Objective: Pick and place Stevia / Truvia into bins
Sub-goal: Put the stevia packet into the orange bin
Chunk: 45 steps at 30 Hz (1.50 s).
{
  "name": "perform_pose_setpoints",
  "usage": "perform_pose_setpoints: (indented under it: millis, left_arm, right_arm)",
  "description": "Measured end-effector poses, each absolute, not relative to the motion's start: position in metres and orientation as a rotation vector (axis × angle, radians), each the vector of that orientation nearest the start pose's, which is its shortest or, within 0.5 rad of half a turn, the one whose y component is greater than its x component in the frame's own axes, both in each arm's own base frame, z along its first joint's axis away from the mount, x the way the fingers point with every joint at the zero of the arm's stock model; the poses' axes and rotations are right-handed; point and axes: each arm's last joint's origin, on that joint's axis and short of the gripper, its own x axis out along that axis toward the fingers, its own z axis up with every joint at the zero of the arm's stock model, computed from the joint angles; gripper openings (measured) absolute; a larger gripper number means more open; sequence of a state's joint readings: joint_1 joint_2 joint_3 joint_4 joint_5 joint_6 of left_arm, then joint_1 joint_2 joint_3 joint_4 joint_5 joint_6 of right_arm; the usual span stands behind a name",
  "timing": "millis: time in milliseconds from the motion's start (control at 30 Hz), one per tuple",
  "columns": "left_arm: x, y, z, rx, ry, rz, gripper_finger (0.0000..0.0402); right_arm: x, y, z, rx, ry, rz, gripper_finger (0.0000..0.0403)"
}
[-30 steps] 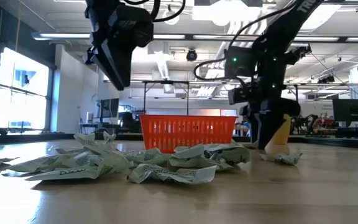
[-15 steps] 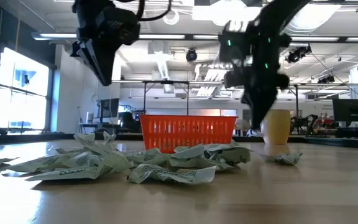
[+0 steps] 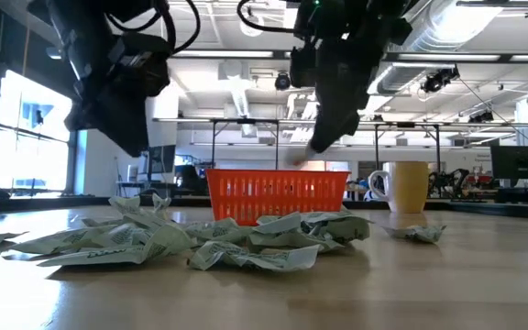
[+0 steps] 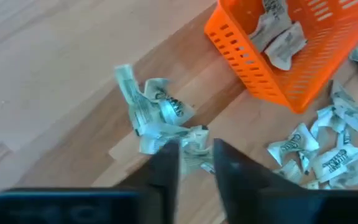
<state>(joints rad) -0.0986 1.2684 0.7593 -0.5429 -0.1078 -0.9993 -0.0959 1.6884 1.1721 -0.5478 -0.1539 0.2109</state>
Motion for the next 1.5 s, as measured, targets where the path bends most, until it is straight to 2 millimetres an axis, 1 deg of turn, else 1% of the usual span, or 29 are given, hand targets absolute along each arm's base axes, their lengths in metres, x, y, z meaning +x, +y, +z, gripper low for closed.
perform_pose_setpoints:
  millis: [100,167,233,333,467,700,800,833,900,1000,1067,1500]
  left_arm:
    - [0.231,-0.019,0.202,-0.772,0.952,0.548,0.0205]
    - [0.234,-0.019,0.201,-0.756,0.939,0.55,0.0237]
    - [0.233,-0.019,0.198,-0.74,0.965,0.563,0.0257]
    - [0.237,-0.018,0.193,-0.721,0.959,0.589,0.0262]
    - [0.246,-0.013,0.182,-0.746,0.975,0.598,0.0236]
    - [0.261,-0.004,0.175,-0.789,0.91,0.592,0.016]
    - [0.259,0.001,0.17,-0.798,0.951,0.608,0.0132]
    - [0.261,0.0,0.17,-0.807,0.945,0.6,0.0125]
    - [0.259,-0.001,0.168,-0.812,0.979,0.598,0.0118]
    - [0.262,-0.001,0.166,-0.816,0.968,0.59,0.0119]
    - [0.26,-0.001,0.165,-0.817,0.986,0.604,0.0127]
    - [0.265,-0.001,0.168,-0.85,0.962,0.602,0.021]
  right_arm:
    - [0.338,-0.028,0.212,0.379,1.073,-0.08,0.0169]
    - [0.337,-0.028,0.215,0.38,1.069,-0.091,0.0205]
    - [0.335,-0.027,0.218,0.363,1.058,-0.132,0.0233]
    - [0.334,-0.028,0.221,0.339,1.047,-0.181,0.0257]
    - [0.333,-0.028,0.221,0.339,1.047,-0.197,0.0263]
    - [0.332,-0.029,0.221,0.346,1.056,-0.216,0.0263]
    - [0.332,-0.029,0.221,0.347,1.06,-0.22,0.0263]
    - [0.331,-0.029,0.221,0.345,1.061,-0.221,0.0263]
    - [0.331,-0.029,0.221,0.346,1.066,-0.223,0.0263]
    - [0.33,-0.03,0.22,0.343,1.074,-0.224,0.0263]
    - [0.33,-0.03,0.22,0.342,1.075,-0.224,0.0263]
    - [0.328,-0.032,0.219,0.325,1.097,-0.227,0.0263]
